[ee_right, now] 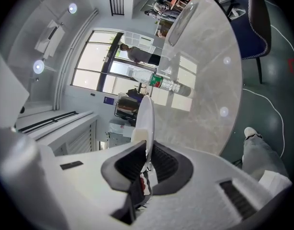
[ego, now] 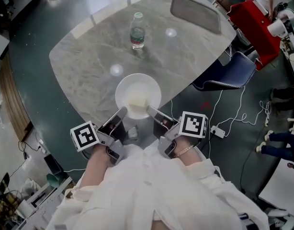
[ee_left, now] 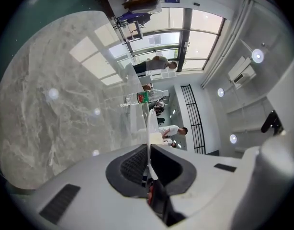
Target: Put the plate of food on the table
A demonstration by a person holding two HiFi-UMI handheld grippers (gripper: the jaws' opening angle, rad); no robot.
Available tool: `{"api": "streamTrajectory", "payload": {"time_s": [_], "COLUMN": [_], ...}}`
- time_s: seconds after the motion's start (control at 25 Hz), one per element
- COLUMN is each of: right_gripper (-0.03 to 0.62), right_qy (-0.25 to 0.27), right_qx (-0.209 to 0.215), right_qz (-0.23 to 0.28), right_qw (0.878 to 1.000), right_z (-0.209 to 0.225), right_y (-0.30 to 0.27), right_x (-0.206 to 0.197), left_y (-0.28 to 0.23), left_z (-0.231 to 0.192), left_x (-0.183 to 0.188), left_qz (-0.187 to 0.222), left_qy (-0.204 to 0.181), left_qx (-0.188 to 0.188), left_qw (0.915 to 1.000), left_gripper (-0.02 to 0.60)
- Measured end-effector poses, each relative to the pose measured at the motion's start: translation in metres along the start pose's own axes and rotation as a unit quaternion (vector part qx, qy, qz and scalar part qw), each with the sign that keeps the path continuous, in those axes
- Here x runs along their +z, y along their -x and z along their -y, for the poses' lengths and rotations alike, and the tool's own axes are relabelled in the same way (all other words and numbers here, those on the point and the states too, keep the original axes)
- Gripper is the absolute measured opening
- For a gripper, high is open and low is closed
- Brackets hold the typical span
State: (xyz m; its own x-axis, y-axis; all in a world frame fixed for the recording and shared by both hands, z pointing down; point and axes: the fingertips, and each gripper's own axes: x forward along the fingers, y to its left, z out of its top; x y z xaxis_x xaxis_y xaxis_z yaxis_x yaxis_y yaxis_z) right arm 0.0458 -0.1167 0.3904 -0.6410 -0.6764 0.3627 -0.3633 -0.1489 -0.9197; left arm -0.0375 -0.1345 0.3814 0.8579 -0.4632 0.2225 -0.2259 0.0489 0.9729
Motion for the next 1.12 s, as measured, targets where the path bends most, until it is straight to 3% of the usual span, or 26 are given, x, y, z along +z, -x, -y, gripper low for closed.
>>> {"api": "streamTrajectory", "payload": {"time_s": [0.4, 0.68, 1.12], "right_gripper": [0.012, 0.014, 0.014], "right_qy": [0.026, 0.044, 0.039], "right_qx": [0.014, 0.003, -0.015], "right_qz": [-0.047, -0.083, -0.148], "right_qw": [0.998, 0.996, 0.988], "right_z": [0.002, 0.018, 0.051], "right_y": [-0.037, -0.063, -0.101], "right_x": [0.052, 0.064, 0.061], "left_y": [-0.044, -0.059, -0.063], "left_z": [-0.004, -0.021, -0.067], "left_x": [0.038, 0.055, 0.069], "left_qz": [0.025, 0.011, 0.008], "left_qy": [-0.020, -0.102, -0.082], "left_qx": [0.019, 0.048, 0.083], "left_qw": [0.9993, 0.9936, 0.9931], "left_gripper": [0.026, 0.028, 0.034]}}
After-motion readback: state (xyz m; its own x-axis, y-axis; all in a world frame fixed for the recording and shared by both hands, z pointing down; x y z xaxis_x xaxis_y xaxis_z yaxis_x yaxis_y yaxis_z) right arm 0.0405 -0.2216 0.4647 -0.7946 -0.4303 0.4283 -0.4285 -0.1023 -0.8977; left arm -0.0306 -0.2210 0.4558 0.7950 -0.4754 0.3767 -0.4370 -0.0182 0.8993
